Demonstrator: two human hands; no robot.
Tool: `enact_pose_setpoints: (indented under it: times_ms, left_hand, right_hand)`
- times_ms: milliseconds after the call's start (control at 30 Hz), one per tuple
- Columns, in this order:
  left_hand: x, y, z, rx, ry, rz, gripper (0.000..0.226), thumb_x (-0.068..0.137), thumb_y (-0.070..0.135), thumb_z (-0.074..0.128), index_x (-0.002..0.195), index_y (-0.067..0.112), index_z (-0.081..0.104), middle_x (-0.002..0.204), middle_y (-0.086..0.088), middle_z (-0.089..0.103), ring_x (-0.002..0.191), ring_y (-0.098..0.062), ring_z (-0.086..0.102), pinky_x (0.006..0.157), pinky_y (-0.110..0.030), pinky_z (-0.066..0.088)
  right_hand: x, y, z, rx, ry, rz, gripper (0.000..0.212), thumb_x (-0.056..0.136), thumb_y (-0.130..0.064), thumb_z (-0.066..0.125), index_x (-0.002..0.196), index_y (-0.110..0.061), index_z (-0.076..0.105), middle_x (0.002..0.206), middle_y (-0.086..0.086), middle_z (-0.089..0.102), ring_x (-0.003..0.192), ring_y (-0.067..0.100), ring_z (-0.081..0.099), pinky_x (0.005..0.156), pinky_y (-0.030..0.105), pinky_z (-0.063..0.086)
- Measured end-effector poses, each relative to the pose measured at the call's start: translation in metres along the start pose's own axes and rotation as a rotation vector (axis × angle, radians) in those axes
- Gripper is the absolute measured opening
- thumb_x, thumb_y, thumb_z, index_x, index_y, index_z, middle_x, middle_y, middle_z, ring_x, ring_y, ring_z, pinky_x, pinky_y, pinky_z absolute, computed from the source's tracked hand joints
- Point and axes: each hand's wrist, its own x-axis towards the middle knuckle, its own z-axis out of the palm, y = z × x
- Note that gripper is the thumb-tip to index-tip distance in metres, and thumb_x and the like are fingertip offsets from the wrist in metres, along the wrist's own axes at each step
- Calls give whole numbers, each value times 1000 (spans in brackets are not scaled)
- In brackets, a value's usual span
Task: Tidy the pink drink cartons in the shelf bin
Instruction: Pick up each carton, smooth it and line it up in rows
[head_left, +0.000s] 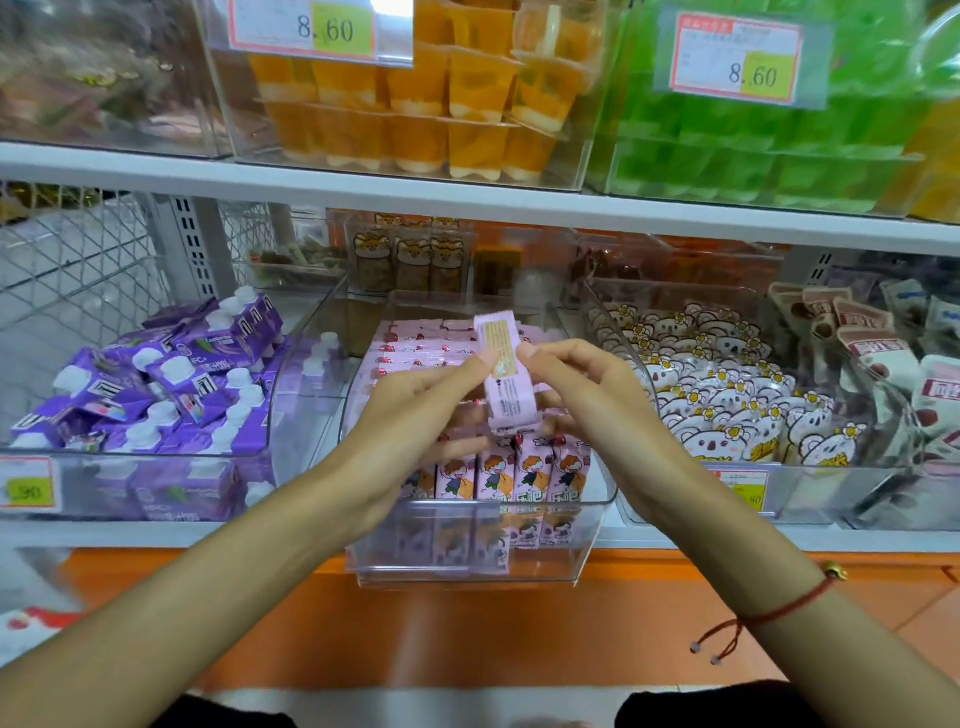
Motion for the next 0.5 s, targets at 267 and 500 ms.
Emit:
enact_pose_setpoints:
  times_ms: [267, 500]
  left_hand:
    - [4, 1, -2, -22, 11, -57, 27, 88, 40, 62, 99, 18, 73, 90, 4, 76, 74, -3, 71, 61, -17, 55]
    - [6, 5, -15, 261, -49, 346, 33, 92, 18, 60, 123, 29, 61, 116, 15, 68, 107, 1, 63, 87, -12, 49]
  right_hand:
    - [2, 0, 0, -15, -40, 25, 29, 91, -34, 61, 108, -12, 60, 87, 12, 65, 69, 14, 58, 57, 15, 50]
    - [-1, -1, -7, -127, -146, -197, 33, 91, -22, 62, 122, -28, 55, 104, -6, 66, 95, 6, 65, 84, 23, 53]
